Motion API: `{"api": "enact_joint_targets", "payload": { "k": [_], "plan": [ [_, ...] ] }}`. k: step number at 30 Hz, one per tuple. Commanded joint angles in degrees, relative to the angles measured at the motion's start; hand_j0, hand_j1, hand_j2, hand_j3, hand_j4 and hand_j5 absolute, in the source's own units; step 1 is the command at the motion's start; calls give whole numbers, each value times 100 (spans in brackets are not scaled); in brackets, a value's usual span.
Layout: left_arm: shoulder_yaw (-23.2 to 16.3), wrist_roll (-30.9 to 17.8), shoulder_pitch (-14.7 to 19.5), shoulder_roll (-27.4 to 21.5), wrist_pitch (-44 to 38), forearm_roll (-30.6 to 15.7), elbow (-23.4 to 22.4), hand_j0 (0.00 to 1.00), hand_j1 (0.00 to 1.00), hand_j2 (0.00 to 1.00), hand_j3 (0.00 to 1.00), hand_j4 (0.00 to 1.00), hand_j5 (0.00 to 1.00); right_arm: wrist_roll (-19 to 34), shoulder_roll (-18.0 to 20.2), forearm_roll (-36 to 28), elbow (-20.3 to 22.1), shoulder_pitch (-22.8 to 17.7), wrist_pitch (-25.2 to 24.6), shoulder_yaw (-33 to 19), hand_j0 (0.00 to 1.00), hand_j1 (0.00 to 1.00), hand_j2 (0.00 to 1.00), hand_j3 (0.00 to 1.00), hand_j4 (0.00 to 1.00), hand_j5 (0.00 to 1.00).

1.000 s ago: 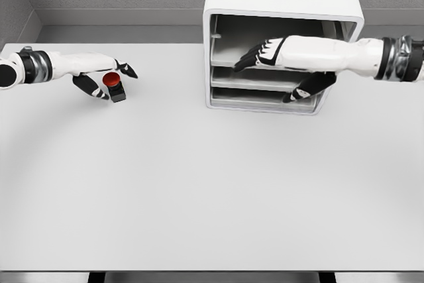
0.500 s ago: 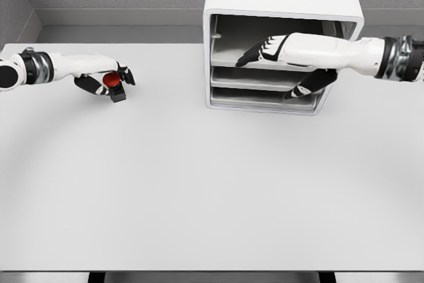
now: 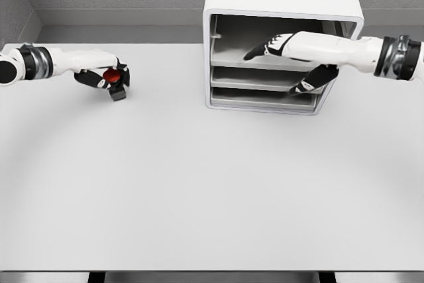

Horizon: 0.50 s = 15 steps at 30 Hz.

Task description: Slide open multi-storey tabletop storage cabinets and put open load switch and slide close multi-storey tabletop storage cabinets

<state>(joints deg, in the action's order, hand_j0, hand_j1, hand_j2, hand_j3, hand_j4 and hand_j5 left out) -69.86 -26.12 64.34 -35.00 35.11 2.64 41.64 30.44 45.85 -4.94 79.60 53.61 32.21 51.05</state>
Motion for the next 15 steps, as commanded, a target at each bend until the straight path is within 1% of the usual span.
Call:
{"api": "enact_joint_targets", "payload": {
  "k": [1, 2, 6, 8, 11, 15],
  "plan": [
    [16, 2, 9, -24, -11, -35, 90, 46, 46, 46, 46, 46, 46, 14, -41, -25, -49, 0, -22, -8, 94, 94, 94, 94, 94, 94],
    [16, 2, 44, -42, -11, -44, 151, 45, 45, 45, 45, 45, 45, 14, -41, 81, -58, 0, -31, -8, 94, 94, 94, 94, 94, 94],
    [16, 2, 79, -50, -11, -44, 327, 44, 44, 44, 44, 44, 44, 6, -50, 90, -155, -44, -31, -7, 94, 94, 94, 94, 94, 94],
    [16, 2, 88, -59, -11, -44, 423, 43, 43, 43, 43, 43, 43, -3, -58, 99, -304, -53, 4, 10, 94, 94, 94, 94, 94, 94],
    [25, 2, 114, -103, -11, -62, 564, 43, 43, 43, 43, 43, 43, -3, -85, 99, -322, -62, -5, 10, 94, 94, 94, 94, 94, 94],
    [34, 2, 132, -314, -11, -97, 968, 43, 43, 43, 43, 43, 43, -3, -85, 99, -322, -88, -31, -8, 94, 94, 94, 94, 94, 94]
  ]
}}
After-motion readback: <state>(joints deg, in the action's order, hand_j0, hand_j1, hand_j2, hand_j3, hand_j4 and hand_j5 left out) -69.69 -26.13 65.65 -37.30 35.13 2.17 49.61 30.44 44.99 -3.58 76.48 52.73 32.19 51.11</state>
